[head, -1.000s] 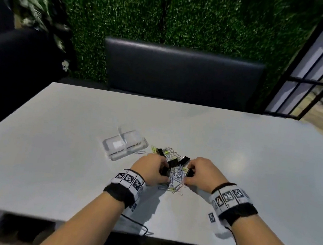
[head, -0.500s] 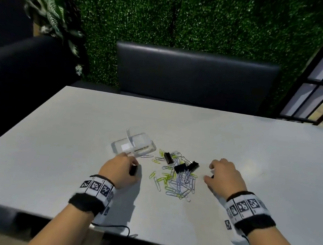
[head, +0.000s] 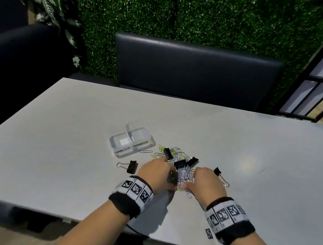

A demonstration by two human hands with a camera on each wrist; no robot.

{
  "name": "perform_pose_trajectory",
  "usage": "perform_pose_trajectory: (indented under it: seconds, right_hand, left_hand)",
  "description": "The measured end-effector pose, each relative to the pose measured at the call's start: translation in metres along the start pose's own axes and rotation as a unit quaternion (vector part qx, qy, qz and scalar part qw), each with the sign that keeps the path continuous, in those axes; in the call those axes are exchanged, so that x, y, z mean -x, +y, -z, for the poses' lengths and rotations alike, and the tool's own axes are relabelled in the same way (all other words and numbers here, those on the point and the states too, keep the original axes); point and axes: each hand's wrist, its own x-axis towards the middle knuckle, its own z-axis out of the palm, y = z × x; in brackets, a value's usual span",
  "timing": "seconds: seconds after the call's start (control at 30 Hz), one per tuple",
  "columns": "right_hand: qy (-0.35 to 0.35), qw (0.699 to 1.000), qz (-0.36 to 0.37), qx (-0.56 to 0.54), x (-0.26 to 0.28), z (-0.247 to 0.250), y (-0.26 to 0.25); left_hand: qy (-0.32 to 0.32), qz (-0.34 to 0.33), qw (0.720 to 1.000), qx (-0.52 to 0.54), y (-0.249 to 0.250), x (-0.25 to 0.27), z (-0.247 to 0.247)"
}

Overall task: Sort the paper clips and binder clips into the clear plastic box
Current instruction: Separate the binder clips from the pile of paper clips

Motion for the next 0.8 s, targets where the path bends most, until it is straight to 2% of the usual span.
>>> perform_pose_trajectory:
  seconds: [0.1, 0.3, 0.43, 0.63, 0.8]
  right_hand:
    - [0.000, 1.000, -0.005, 0.004, -0.006, -0.006, 0.006]
    - [-0.044, 0.998, 0.020, 0.026, -0.010, -0.008, 0.014]
    - [-0.028, 1.000, 0.005, -0.008, -0.004, -0.004, 0.022]
    - [-0.015, 0.999, 0.029, -0.041, 0.014, 0.001, 0.022]
    - [-0.070, 0.997, 0.020, -0.021, 0.019, 0.000, 0.011]
  left_hand:
    - [0.003, -0.014, 1.000, 0.009, -0.003, -0.002, 0.003]
    - [0.004, -0.025, 0.999, 0.025, 0.000, -0.004, 0.003]
    - [-0.003, -0.039, 0.999, 0.023, 0.000, -0.003, 0.001]
    - [-0.006, -0.044, 0.998, 0.035, -0.005, -0.002, 0.004]
    - [0.004, -0.050, 0.998, 0.035, -0.006, 0.000, 0.004]
